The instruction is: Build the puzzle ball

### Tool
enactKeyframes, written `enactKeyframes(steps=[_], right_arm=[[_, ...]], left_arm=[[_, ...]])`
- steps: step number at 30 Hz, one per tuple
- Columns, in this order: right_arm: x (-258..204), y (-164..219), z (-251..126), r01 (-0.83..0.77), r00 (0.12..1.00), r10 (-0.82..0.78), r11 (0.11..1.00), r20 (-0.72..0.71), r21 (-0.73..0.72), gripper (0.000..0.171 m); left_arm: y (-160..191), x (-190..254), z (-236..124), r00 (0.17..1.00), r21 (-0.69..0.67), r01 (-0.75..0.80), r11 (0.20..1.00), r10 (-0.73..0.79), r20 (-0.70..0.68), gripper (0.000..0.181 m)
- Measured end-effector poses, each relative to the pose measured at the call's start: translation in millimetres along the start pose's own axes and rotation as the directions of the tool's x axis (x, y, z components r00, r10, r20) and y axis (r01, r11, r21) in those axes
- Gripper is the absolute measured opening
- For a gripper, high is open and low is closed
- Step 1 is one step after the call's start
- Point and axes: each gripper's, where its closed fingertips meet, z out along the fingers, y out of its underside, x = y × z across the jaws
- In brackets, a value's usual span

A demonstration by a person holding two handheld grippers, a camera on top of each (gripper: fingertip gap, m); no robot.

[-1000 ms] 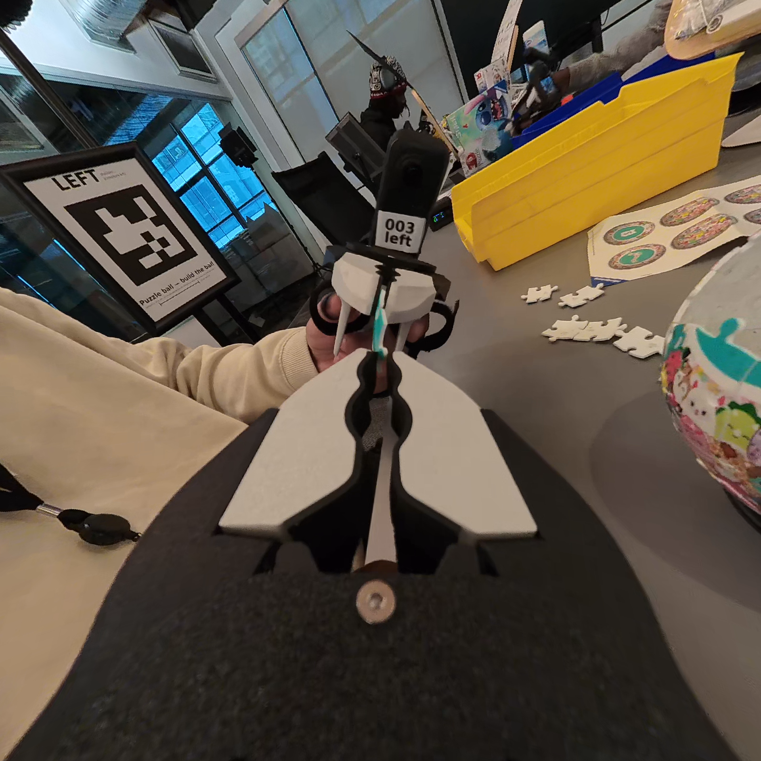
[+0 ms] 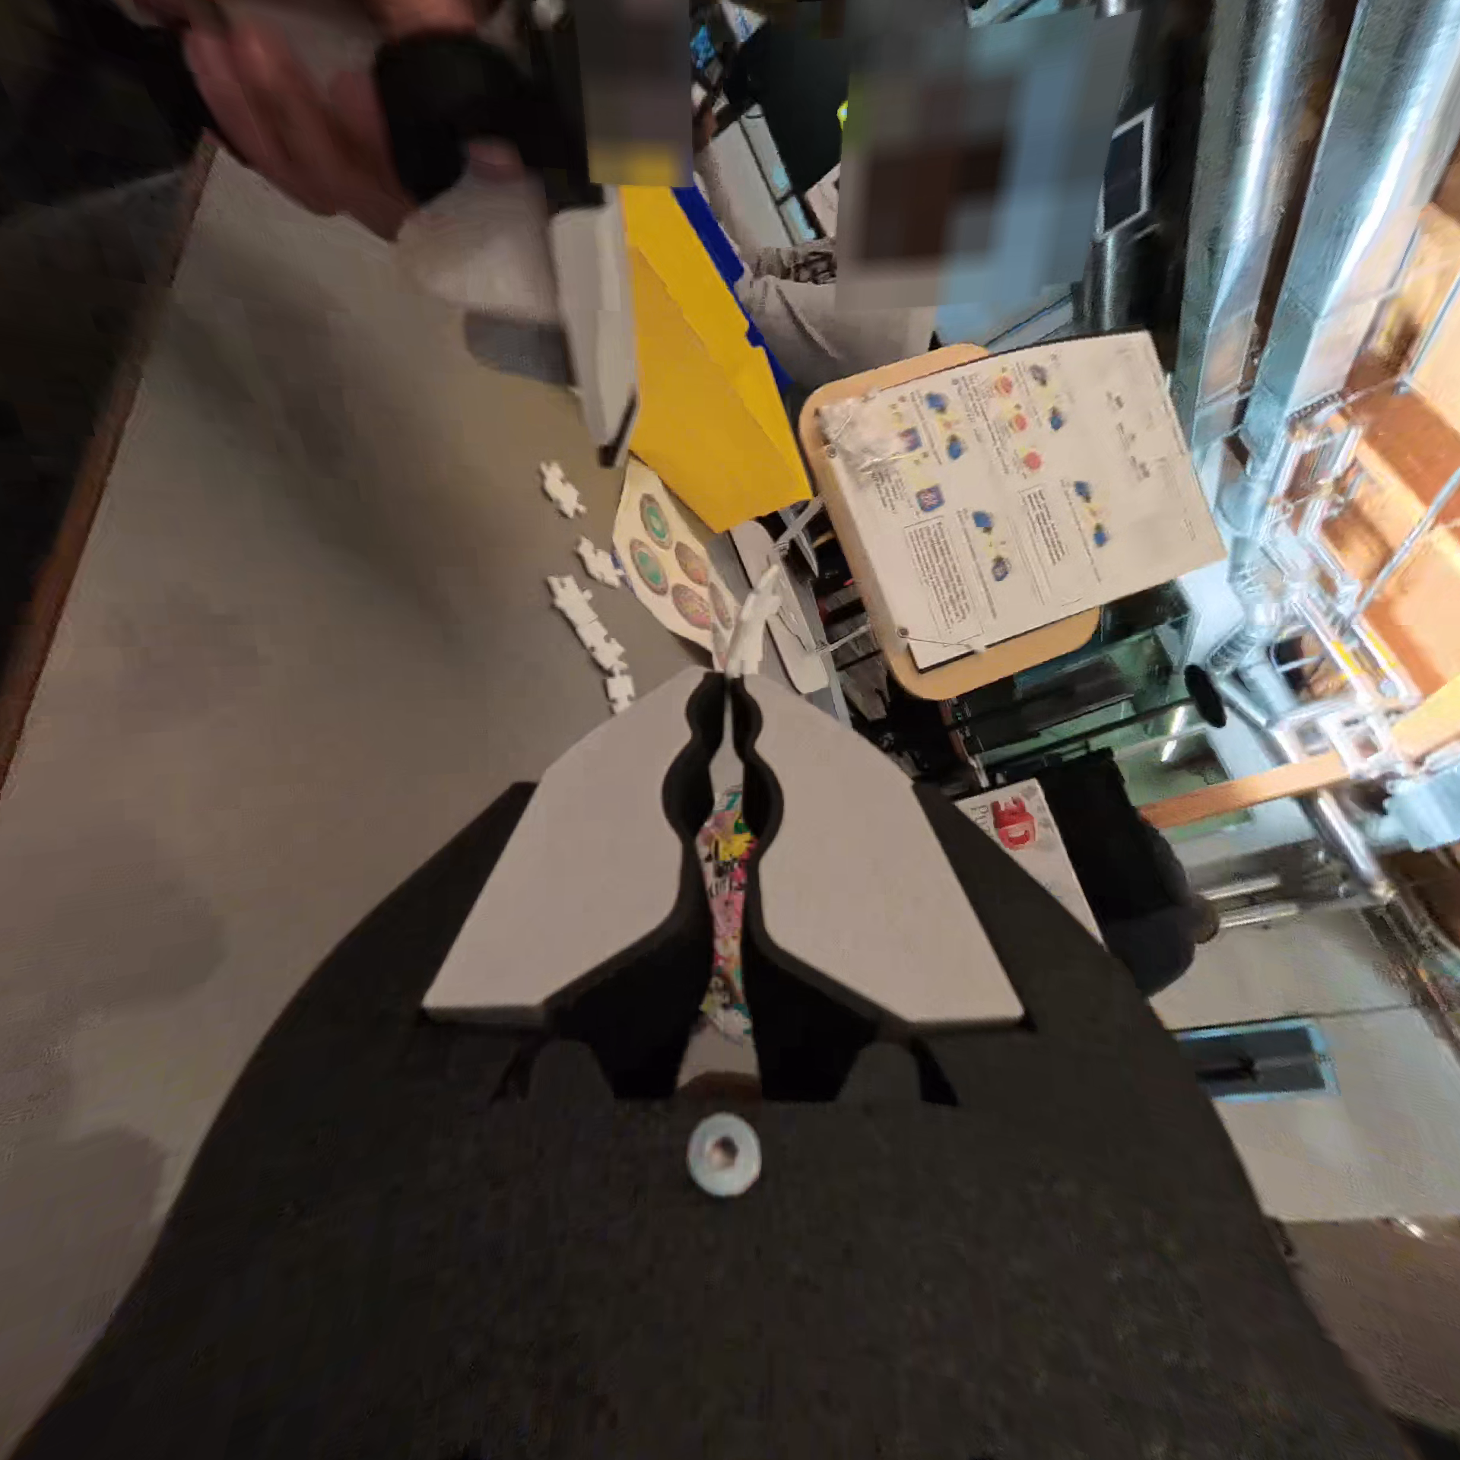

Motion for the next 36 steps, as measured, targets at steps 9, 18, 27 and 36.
enactKeyframes(steps=[9, 18, 27, 36], right_arm=[[-13, -6, 7, -0.169, 0.974, 0.144, 0.977, 0.175, 0.134, 0.002], [24, 52, -27, -0.664, 0.711, 0.616, 0.746, 0.339, 0.039, 0.002], [77, 101, -45, -0.922, 0.282, 0.804, 0.377, 0.523, -0.082, 0.002], [35, 137, -32, -0.653, -0.035, 0.875, 0.346, 0.484, -0.673, 0.002]], left_arm=[[-28, 48, 56, 0.843, 0.003, 0.284, 0.959, -0.248, -0.476, 0.056], [-6, -28, 38, 0.985, -0.007, 0.111, 0.994, -0.111, -0.132, 0.049], [-68, -99, 19, 0.991, 0.291, 0.04, 0.956, -0.075, 0.11, 0.045], [-113, -139, 45, 0.991, 0.297, 0.118, 0.948, -0.129, 0.017, 0.044]])
